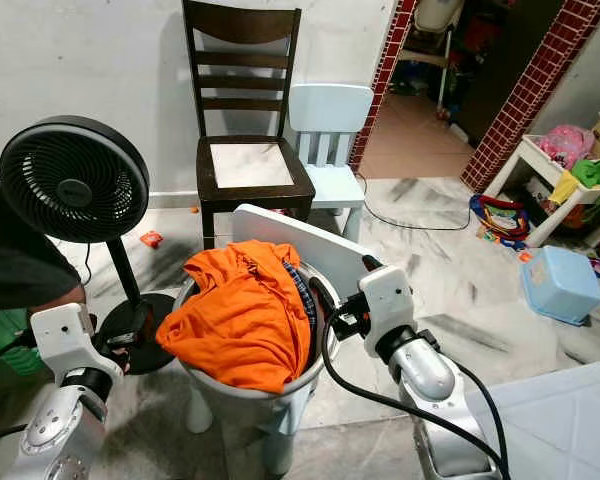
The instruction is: Hang hanger
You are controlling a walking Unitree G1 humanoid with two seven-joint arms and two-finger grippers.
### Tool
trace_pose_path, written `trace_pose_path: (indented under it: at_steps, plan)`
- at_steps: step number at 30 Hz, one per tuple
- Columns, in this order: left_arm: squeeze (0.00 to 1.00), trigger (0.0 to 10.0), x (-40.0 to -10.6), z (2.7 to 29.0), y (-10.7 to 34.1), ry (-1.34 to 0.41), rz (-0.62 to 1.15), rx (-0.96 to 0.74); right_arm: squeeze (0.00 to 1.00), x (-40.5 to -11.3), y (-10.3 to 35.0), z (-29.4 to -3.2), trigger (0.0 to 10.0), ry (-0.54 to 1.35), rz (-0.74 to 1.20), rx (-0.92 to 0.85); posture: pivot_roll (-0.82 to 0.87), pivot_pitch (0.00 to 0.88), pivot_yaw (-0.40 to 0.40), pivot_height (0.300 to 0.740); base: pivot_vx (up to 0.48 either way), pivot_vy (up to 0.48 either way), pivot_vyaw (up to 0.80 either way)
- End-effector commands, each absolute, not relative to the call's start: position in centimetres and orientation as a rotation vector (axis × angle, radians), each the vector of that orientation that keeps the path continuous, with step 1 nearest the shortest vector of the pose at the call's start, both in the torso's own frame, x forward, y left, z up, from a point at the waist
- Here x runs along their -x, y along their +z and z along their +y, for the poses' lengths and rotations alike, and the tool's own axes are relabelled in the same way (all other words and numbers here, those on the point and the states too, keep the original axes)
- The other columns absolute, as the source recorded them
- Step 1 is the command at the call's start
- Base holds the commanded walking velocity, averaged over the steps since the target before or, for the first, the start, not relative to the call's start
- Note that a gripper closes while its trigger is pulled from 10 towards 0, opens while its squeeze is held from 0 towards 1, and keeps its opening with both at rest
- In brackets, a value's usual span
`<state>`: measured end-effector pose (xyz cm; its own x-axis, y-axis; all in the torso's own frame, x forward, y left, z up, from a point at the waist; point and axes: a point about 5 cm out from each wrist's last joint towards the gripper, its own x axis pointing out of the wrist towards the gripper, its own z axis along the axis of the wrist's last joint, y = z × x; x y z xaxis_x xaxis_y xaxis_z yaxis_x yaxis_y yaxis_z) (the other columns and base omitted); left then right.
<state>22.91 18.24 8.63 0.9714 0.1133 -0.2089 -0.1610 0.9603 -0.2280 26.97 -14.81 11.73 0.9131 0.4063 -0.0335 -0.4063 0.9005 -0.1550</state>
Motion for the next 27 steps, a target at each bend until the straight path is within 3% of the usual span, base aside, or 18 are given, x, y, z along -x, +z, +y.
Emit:
trace_pose_path:
  at_steps: [1, 8, 19, 27]
  plan:
    - [0.00, 10.0, -23.1, 18.0, 8.3, 0.137, 0.213, 0.261, 0.00, -27.2, 12.0, -15.4, 10.0, 0.402, -0.004, 0.165, 0.03, 0.028, -0.147, 0.740, 0.000, 0.000, 0.00]
    - [0.00, 10.0, -24.0, 17.7, 7.5, 0.131, 0.267, 0.305, 0.00, -27.1, 12.3, -15.8, 10.0, 0.393, -0.005, 0.168, 0.01, 0.032, -0.155, 0.740, 0.000, 0.000, 0.00]
    - [0.00, 10.0, -25.5, 15.0, 6.6, 0.116, 0.310, 0.483, 0.00, -26.6, 13.4, -18.0, 10.0, 0.381, 0.021, 0.218, -0.05, 0.041, -0.207, 0.740, 0.000, 0.000, 0.00]
    - [0.00, 10.0, -25.9, 13.5, 6.5, 0.141, 0.322, 0.597, 0.00, -24.2, 13.4, -19.5, 10.0, 0.390, 0.085, 0.251, -0.12, 0.069, -0.235, 0.740, 0.000, 0.000, 0.00]
